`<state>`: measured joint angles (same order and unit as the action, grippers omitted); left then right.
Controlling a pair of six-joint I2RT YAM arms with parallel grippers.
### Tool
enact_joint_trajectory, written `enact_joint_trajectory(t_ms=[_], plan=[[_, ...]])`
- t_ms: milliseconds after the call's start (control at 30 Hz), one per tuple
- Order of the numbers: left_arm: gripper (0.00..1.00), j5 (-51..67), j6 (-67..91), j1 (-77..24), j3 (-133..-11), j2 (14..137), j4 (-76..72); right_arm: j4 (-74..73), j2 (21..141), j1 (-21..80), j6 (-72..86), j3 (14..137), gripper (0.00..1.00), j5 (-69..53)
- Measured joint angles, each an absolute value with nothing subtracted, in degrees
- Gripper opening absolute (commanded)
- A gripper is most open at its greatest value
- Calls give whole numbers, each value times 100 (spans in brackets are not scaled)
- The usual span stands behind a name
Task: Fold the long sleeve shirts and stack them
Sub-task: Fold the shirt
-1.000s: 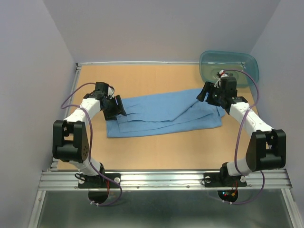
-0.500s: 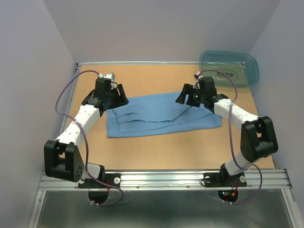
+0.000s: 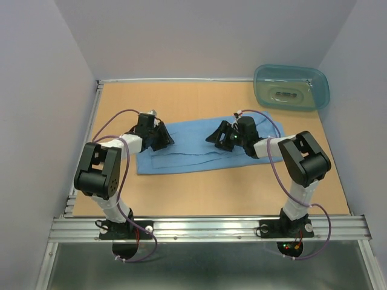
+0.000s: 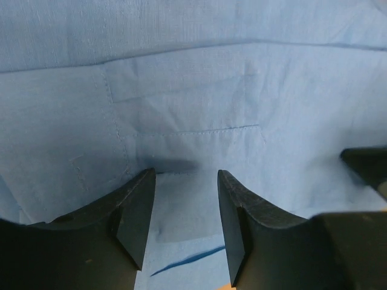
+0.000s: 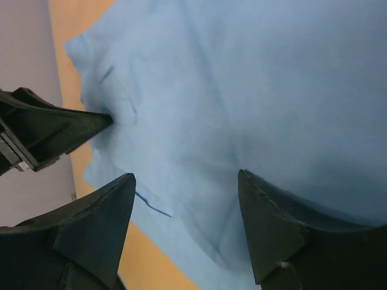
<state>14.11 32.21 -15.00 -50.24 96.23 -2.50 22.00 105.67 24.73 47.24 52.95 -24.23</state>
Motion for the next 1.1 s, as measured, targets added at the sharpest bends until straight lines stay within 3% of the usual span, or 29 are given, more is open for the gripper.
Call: enact_joint_trajectory(t_ms=[167, 367, 633, 1100], plan=[[56, 1520, 3483, -1315, -4755, 9592, -781, 3415, 10506, 1855, 5223, 4145, 74, -2685], [56, 1590, 3614, -1299, -4639, 9590, -1026, 3686, 10073, 788, 5251, 3568, 74, -2786], [56, 1621, 3647, -1273, -4539, 9515, -1098, 3420, 9701, 497, 5054, 3948, 74, -2812], [56, 1605, 3697, -1273, -4399, 9426, -1190, 3614, 10792, 454, 5024, 4703, 74, -2685]])
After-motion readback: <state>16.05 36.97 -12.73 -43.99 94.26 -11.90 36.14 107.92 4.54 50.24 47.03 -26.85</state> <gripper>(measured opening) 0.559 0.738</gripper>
